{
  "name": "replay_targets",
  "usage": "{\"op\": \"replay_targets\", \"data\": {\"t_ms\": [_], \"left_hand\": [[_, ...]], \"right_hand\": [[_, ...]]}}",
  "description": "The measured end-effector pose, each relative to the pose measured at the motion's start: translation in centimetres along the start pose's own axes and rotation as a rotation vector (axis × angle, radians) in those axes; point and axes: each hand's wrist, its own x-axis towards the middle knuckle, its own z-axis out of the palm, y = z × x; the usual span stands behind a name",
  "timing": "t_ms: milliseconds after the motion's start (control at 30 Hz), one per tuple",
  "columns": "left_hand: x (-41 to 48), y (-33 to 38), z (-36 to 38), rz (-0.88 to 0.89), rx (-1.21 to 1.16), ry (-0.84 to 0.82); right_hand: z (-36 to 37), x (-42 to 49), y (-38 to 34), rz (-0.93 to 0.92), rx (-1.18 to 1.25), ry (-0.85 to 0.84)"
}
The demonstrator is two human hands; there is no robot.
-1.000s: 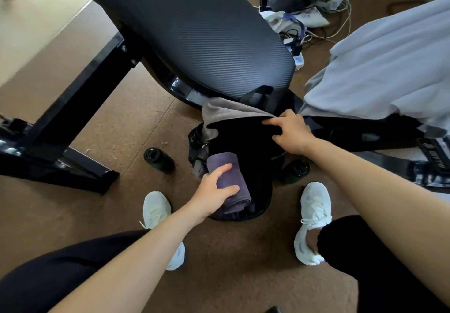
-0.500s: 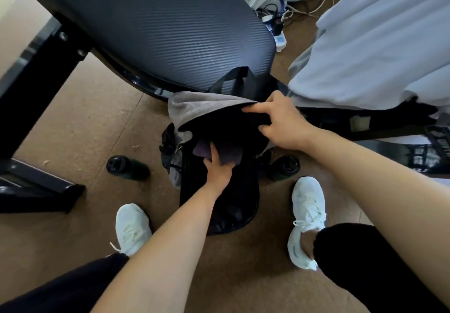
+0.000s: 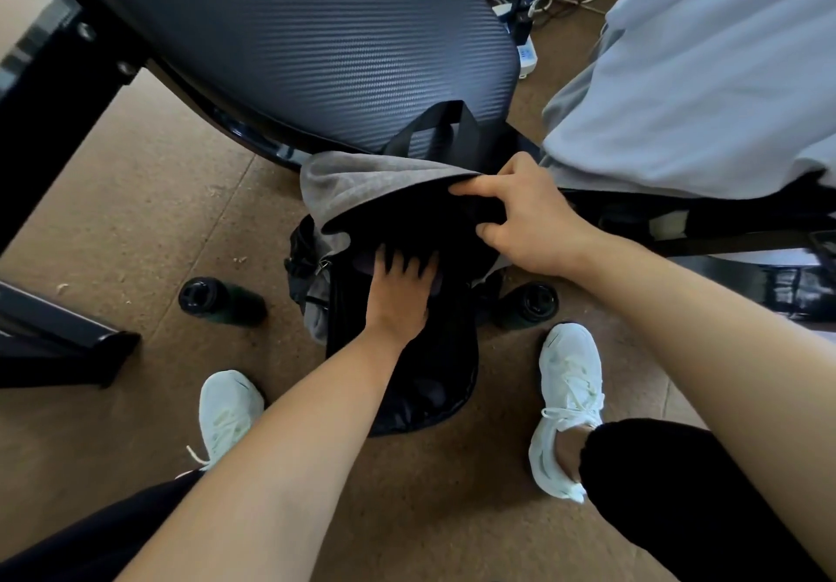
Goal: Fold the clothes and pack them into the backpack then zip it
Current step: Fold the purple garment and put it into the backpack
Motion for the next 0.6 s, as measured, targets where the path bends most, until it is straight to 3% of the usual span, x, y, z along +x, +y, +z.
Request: {"op": "replay_targets", "data": {"t_ms": [367, 600], "left_hand": [[3.1, -1.3, 0.5, -0.244, -0.144, -0.379], [1.3, -2.5, 0.5, -0.219, -0.246, -0.231]], "right_hand": [[-0.6, 0.1, -0.3, 0.021, 0.02, 0.016], [-1.0, -0.1, -0.6, 0.05, 0.051, -0.035]]}}
